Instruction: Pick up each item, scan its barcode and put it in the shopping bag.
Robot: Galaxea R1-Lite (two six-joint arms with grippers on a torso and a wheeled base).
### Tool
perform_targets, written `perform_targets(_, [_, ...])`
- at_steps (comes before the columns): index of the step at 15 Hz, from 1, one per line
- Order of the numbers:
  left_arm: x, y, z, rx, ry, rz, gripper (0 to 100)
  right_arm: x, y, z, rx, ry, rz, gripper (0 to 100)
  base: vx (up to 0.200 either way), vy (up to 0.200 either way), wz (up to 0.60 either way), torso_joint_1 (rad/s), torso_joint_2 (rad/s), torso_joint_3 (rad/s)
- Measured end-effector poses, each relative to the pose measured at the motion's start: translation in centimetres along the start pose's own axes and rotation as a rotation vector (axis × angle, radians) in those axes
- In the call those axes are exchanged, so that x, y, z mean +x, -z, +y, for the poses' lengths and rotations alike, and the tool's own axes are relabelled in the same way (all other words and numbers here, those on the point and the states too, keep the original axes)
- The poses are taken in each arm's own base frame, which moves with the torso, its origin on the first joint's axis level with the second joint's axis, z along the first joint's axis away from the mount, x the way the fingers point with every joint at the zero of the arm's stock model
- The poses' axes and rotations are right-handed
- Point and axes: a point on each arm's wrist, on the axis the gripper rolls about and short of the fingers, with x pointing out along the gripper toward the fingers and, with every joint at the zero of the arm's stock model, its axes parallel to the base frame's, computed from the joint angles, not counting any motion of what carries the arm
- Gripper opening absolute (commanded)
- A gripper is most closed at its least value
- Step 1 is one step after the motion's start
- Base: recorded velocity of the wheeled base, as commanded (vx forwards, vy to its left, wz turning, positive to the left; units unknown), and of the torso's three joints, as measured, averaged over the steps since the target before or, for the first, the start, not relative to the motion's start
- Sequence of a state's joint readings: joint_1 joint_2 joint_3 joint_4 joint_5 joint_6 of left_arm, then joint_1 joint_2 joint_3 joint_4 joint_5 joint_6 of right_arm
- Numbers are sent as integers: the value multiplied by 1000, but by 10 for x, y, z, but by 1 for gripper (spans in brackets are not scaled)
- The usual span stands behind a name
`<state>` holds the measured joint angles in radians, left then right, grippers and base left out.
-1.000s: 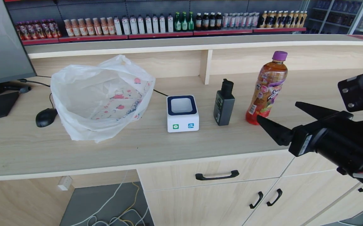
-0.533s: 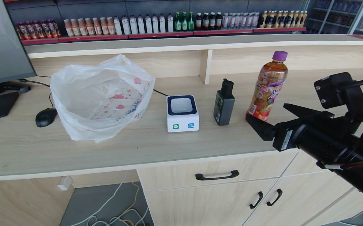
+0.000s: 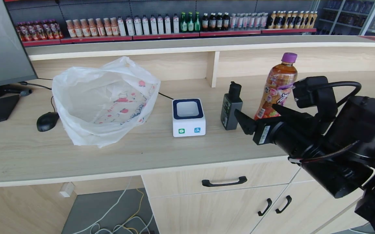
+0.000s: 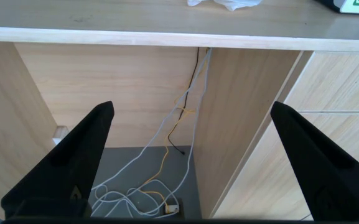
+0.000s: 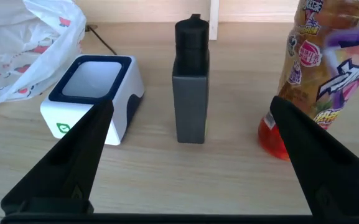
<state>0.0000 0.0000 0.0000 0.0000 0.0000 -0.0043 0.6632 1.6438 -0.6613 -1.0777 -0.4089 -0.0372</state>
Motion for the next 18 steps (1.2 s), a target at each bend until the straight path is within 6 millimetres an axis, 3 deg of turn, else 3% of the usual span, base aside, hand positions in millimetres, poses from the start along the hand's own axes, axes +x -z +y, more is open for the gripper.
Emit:
perform_targets(6, [0, 0, 0, 0, 0, 0, 100, 21, 24, 12, -31, 0, 9, 100, 0, 0, 0, 0, 0, 0])
perform_targets(10, [0, 0, 0, 0, 1, 0, 100, 37, 26, 16, -27, 6, -5, 100, 0, 0, 0, 0, 0, 0])
perform_targets(18, [0, 0, 0, 0, 0, 0, 100, 69, 23, 6, -14, 64, -49, 100, 0, 0, 0, 0, 0, 0])
